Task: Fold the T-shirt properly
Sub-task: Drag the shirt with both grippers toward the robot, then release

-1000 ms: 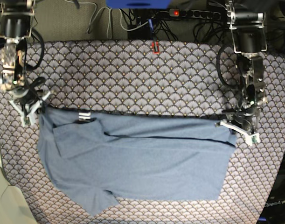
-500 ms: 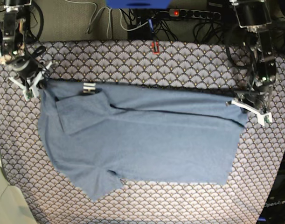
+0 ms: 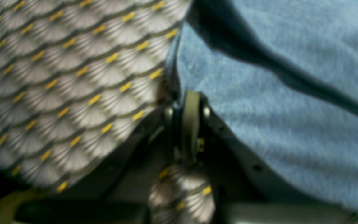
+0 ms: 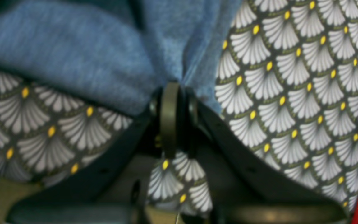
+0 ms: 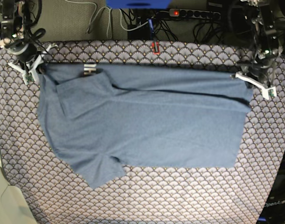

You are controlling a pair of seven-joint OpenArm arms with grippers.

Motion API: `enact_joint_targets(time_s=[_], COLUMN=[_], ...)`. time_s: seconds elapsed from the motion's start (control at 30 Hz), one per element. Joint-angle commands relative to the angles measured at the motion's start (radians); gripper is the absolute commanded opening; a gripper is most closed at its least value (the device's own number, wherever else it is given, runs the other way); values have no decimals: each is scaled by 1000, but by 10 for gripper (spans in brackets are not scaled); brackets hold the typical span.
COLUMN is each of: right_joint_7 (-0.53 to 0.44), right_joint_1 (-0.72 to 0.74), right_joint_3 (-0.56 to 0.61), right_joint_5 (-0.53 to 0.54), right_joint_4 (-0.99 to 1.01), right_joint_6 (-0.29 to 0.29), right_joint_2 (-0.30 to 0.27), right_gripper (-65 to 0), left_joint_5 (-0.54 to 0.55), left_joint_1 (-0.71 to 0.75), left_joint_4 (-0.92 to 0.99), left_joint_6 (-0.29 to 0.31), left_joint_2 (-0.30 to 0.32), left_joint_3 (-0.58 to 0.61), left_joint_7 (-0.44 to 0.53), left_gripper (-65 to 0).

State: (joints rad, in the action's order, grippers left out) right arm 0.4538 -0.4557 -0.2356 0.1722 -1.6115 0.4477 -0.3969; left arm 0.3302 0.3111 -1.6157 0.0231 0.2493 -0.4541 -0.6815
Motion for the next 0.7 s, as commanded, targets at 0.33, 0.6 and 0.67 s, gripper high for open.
enact_joint_targets(time_s=[0.33, 0.6, 0.67], right_joint_7=[15, 13, 13], right_joint_1=[-27, -56, -56], right_joint_3=[-8, -6, -6], right_joint_5=[-6, -6, -6], right_joint_4=[-11, -23, -23], right_joint_6=[-2, -2, -2], right_joint_2=[-17, -18, -18], right_gripper=[-650, -650, -650], left_joint_5=[-10, -10, -10], left_joint_1=[58, 92, 95], left_joint_4=[-18, -18, -25], left_joint_6=[-10, -10, -10], left_joint_2=[14, 14, 14], left_joint_3=[-18, -19, -19], left_joint_7=[21, 23, 23], left_gripper=[-644, -644, -644])
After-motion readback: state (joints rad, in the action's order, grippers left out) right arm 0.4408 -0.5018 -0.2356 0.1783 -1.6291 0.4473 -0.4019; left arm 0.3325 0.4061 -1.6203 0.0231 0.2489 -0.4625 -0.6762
